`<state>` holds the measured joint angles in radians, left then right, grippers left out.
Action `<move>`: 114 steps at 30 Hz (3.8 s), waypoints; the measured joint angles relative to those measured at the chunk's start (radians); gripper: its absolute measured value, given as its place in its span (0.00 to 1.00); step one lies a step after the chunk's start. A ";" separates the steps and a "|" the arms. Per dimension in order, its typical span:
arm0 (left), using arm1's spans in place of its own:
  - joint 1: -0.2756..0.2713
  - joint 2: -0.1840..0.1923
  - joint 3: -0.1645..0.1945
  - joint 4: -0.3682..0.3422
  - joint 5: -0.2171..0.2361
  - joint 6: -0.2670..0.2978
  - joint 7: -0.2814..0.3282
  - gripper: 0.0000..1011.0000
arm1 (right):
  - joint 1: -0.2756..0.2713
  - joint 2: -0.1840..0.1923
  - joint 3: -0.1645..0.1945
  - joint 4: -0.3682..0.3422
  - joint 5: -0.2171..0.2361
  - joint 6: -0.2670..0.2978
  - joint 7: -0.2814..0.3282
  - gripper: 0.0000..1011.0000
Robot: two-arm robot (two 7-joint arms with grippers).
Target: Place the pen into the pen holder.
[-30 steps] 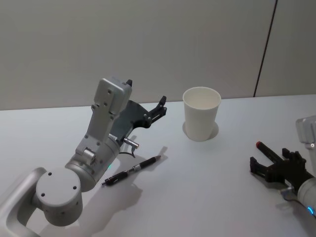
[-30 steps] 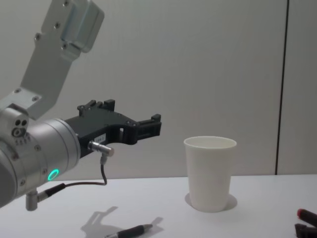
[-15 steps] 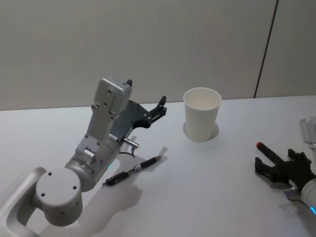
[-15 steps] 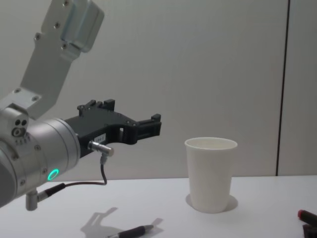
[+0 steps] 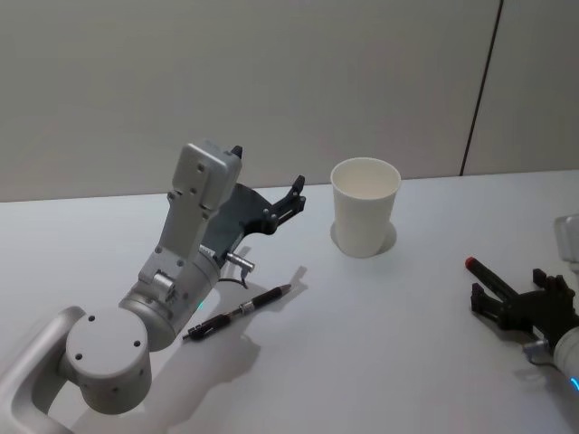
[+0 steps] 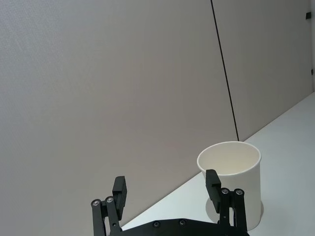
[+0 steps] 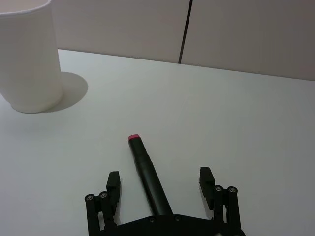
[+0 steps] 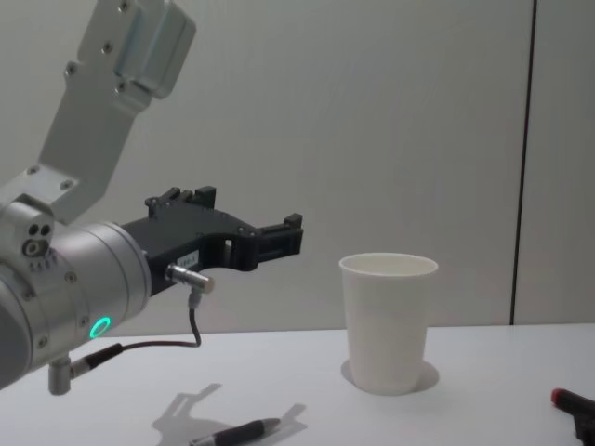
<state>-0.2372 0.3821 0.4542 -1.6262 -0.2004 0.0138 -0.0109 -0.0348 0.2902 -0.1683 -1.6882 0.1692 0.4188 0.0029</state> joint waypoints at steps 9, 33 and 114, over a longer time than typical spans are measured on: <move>0.000 0.000 0.000 0.000 0.000 0.000 0.000 0.99 | 0.001 -0.002 0.001 0.003 -0.002 -0.006 0.003 0.99; 0.000 0.000 0.000 0.000 0.000 0.000 0.000 0.99 | 0.002 -0.004 0.002 0.006 -0.005 -0.012 0.006 0.99; 0.000 0.000 0.000 0.000 0.000 0.000 0.000 0.99 | 0.001 -0.008 0.006 0.009 0.000 -0.031 0.022 0.18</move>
<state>-0.2372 0.3821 0.4542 -1.6262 -0.2004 0.0138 -0.0109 -0.0336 0.2819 -0.1622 -1.6790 0.1693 0.3882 0.0249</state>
